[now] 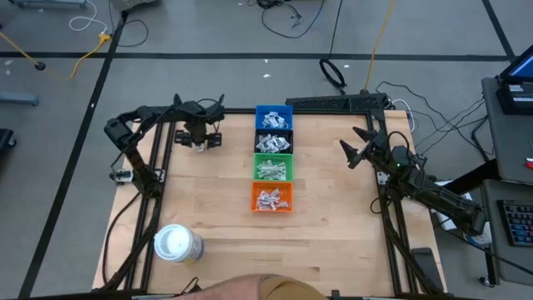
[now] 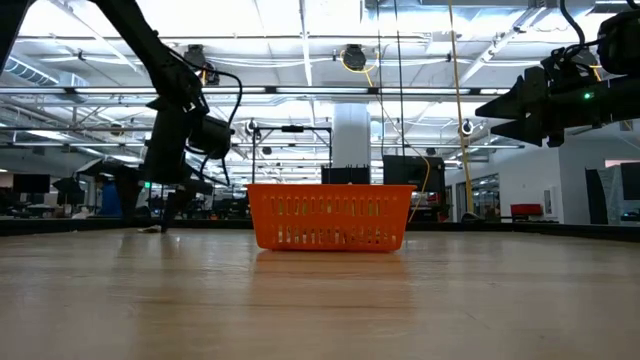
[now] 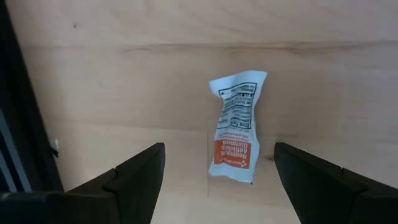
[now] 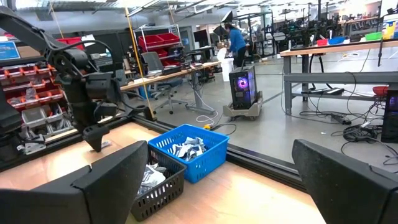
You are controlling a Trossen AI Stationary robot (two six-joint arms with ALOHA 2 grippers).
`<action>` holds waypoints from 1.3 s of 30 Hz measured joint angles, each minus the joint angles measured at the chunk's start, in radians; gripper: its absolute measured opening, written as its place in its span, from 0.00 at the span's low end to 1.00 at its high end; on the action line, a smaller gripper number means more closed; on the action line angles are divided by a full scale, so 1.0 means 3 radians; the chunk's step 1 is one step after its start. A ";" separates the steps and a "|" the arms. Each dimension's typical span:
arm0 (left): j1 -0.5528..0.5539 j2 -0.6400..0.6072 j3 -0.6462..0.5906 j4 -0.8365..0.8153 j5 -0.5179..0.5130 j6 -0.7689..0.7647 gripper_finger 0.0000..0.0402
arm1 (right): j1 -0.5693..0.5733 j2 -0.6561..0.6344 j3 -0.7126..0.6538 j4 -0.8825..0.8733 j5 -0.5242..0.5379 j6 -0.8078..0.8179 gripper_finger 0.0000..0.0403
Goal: Pick & Place First Aid Supplies
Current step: Put the orange ointment pack into the orange bin
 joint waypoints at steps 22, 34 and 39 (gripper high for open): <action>0.0095 0.0102 0.0004 0.0243 0.0516 0.0196 0.31 | -0.0001 -0.0001 -0.0001 0.0000 0.0000 0.0000 0.98; 0.0073 0.0032 0.0016 0.0188 0.0644 0.0368 0.02 | 0.0000 0.0000 0.0000 0.0000 0.0000 0.0000 0.98; 0.0043 -0.0133 0.0139 -0.0007 0.0718 0.0416 0.01 | 0.0000 -0.0001 0.0000 0.0000 0.0000 0.0000 0.98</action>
